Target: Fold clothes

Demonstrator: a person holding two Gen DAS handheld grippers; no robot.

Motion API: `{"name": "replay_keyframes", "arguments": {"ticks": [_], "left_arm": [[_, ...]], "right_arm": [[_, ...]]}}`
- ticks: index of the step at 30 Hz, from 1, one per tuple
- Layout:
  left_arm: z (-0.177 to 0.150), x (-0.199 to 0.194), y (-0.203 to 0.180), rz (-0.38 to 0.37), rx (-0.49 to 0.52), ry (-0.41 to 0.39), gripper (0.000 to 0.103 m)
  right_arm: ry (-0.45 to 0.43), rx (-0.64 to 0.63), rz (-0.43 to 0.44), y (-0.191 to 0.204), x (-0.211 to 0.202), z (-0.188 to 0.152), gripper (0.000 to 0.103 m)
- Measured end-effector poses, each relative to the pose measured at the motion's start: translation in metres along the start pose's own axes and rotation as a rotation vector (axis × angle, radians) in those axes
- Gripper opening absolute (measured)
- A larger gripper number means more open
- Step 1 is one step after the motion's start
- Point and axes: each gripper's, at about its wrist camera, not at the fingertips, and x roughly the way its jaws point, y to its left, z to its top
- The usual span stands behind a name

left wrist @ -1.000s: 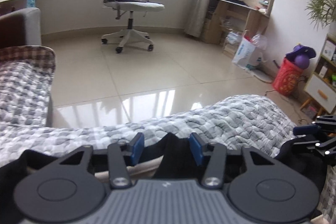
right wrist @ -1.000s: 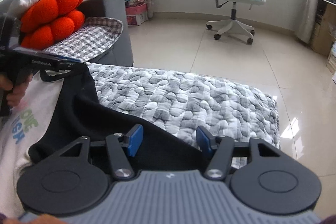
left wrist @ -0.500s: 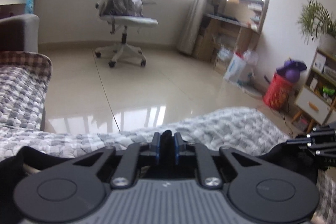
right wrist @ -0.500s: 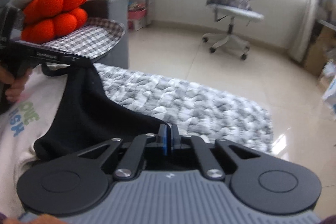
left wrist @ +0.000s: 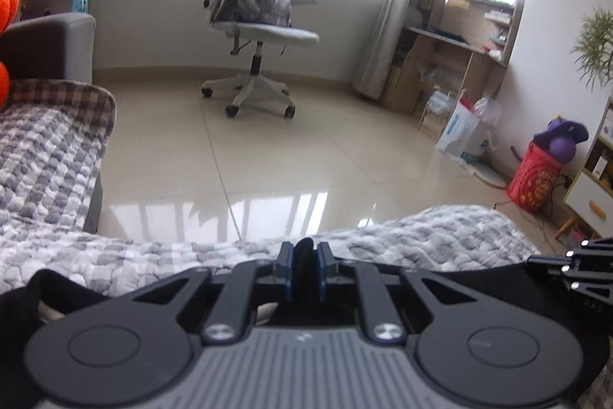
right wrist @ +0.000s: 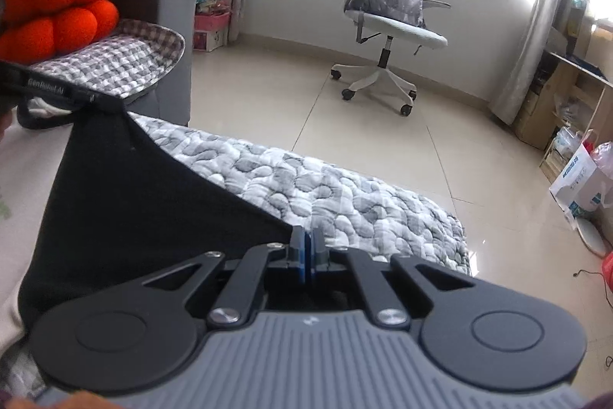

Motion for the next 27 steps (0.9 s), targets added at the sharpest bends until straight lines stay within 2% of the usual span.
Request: {"name": "replay_keyframes", "arguments": {"ticks": [2,5,7,8,9,10,14,22,27], "left_arm": [[0.000,-0.001,-0.005,0.017,0.024,0.002,0.015],[0.000,-0.003,-0.011,0.048,0.049,-0.002,0.024],[0.000,-0.006,-0.016,0.065,0.054,-0.012,0.037],[0.000,-0.009,-0.018,0.073,0.054,-0.021,0.044],[0.001,-0.012,-0.020,0.079,0.049,-0.030,0.046],[0.003,-0.017,-0.023,0.078,0.045,-0.037,0.046],[0.008,-0.034,-0.038,0.047,0.038,-0.056,0.047],[-0.005,-0.047,-0.082,-0.096,0.042,-0.018,0.047],[-0.018,-0.045,-0.106,-0.188,0.040,0.028,0.045]], "right_arm": [[0.001,0.010,0.003,-0.001,-0.001,0.001,0.002],[0.004,0.033,0.017,-0.003,-0.005,0.003,0.012],[-0.003,0.058,0.013,-0.010,-0.014,0.004,0.020],[-0.008,0.071,0.010,-0.013,-0.019,0.004,0.032],[-0.013,0.084,0.006,-0.017,-0.024,0.005,0.046],[-0.017,0.097,0.003,-0.021,-0.029,0.005,0.050],[-0.036,0.148,-0.010,-0.037,-0.049,0.006,0.050],[-0.015,0.286,-0.037,-0.072,-0.083,-0.017,0.050],[-0.017,0.363,0.038,-0.073,-0.103,-0.035,0.050]]}}
